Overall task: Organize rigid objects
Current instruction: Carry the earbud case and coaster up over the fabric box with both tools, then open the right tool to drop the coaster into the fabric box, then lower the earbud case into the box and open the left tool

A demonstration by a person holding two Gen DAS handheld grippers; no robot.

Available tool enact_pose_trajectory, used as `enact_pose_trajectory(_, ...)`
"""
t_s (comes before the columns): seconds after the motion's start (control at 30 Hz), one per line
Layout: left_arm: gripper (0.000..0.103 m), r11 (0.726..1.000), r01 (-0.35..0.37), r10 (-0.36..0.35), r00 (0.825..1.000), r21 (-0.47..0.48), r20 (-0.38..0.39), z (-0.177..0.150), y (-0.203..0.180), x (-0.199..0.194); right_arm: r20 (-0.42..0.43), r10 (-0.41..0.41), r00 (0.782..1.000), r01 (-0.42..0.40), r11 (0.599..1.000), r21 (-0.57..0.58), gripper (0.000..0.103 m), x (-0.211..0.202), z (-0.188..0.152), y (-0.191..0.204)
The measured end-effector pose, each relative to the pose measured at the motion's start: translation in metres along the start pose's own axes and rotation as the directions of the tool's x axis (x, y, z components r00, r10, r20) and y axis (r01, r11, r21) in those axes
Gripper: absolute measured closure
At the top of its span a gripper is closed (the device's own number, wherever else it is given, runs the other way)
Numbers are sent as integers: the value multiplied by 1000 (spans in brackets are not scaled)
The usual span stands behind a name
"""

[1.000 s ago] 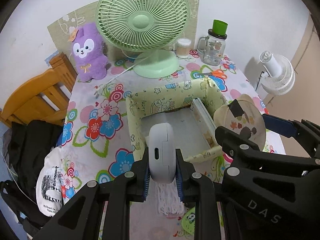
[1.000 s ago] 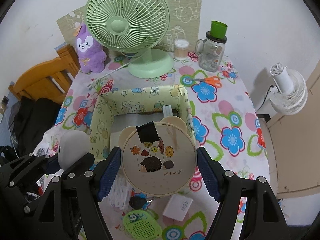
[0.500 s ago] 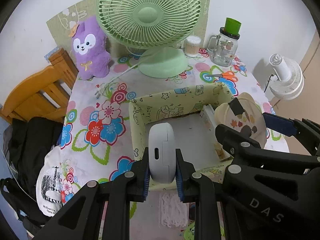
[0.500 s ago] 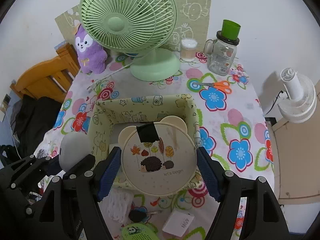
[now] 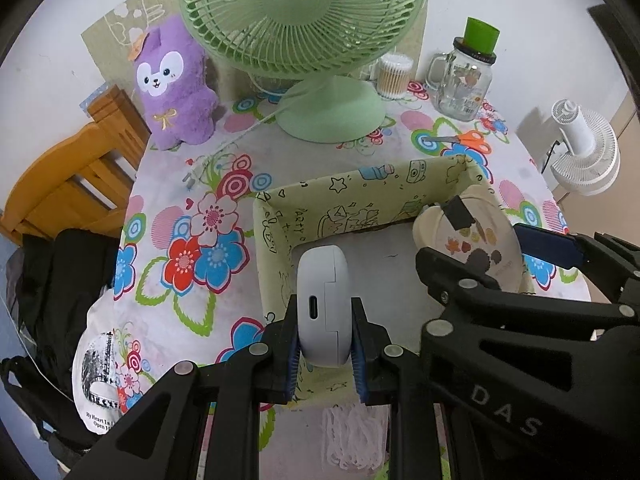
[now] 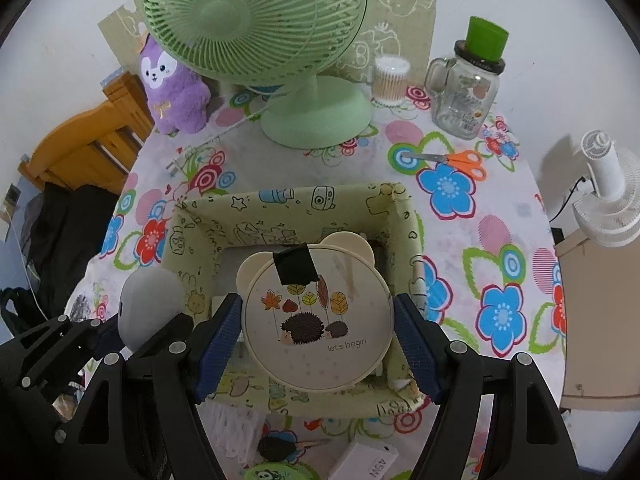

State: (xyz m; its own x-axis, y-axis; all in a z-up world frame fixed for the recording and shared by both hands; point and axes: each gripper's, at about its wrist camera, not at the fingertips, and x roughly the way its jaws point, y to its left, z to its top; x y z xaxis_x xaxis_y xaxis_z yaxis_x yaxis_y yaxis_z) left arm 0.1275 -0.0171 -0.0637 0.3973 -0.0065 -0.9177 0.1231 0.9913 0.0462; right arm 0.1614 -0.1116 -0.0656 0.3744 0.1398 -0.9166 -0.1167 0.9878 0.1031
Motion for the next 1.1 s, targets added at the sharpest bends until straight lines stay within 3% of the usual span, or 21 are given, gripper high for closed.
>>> enact_pose_trajectory(0.53,82,1000,3,-2,999,20,-49,5,-1,21,-82,0,997,0,1000,6,26,38,6,0)
enact_pose_trajectory(0.83,82,1000,7,-5,998,24,-64,6,1,28,-135,53,989,-47,998,46,25,54,8,-2)
enact_pose_trajectory(1.1,82,1000,11,-9,998,25,-64,8,2,29,-114,70,991,-67,997,29,21,47,9,2)
